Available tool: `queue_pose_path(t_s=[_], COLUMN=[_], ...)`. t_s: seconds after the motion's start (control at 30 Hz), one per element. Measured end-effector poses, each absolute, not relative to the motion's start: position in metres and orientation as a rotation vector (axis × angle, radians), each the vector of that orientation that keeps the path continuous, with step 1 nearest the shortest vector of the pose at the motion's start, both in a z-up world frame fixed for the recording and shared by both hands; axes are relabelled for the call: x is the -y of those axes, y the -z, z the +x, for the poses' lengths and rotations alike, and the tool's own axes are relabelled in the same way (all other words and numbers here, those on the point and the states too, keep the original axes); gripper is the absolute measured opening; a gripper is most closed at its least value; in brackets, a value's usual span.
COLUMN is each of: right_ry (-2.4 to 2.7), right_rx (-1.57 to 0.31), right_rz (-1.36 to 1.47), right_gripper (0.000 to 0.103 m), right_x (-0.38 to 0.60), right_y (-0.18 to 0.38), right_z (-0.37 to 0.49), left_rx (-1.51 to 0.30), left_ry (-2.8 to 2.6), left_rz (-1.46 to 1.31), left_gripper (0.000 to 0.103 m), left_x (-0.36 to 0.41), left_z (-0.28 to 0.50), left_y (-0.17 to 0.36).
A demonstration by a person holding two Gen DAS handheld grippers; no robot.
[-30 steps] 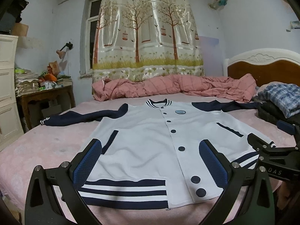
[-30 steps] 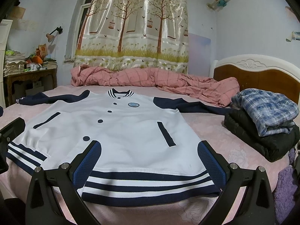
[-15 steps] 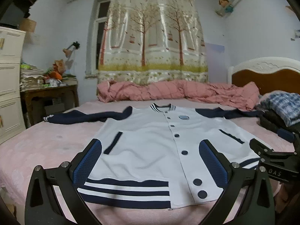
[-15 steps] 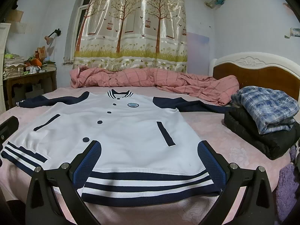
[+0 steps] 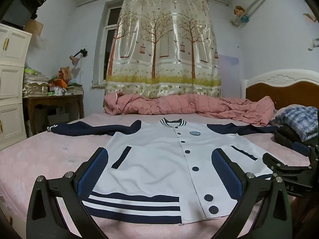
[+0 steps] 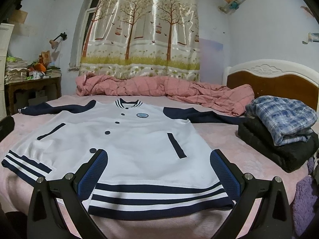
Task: Fold large clothes
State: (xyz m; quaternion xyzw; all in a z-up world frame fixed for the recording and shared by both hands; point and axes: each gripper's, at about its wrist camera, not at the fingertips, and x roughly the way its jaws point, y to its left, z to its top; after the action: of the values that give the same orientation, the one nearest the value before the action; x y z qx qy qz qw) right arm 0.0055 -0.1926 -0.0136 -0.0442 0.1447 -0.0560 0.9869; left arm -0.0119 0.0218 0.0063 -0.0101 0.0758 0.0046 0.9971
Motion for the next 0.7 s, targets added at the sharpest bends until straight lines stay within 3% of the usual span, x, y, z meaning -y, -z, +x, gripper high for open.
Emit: queue_pose_path(t_s=[0.7], right_ry=[0.091], right_rx=[-0.337], right_rz=[-0.087], right_gripper=[0.103], right_x=[0.1856], right_y=[0.0058], right_z=[0.0092], left_rx=[-0.177], left_ry=[-0.002], left_rz=[-0.035], left_gripper=[0.103], left_x=[-0.0239], left_z=[-0.006], left_y=[-0.0033])
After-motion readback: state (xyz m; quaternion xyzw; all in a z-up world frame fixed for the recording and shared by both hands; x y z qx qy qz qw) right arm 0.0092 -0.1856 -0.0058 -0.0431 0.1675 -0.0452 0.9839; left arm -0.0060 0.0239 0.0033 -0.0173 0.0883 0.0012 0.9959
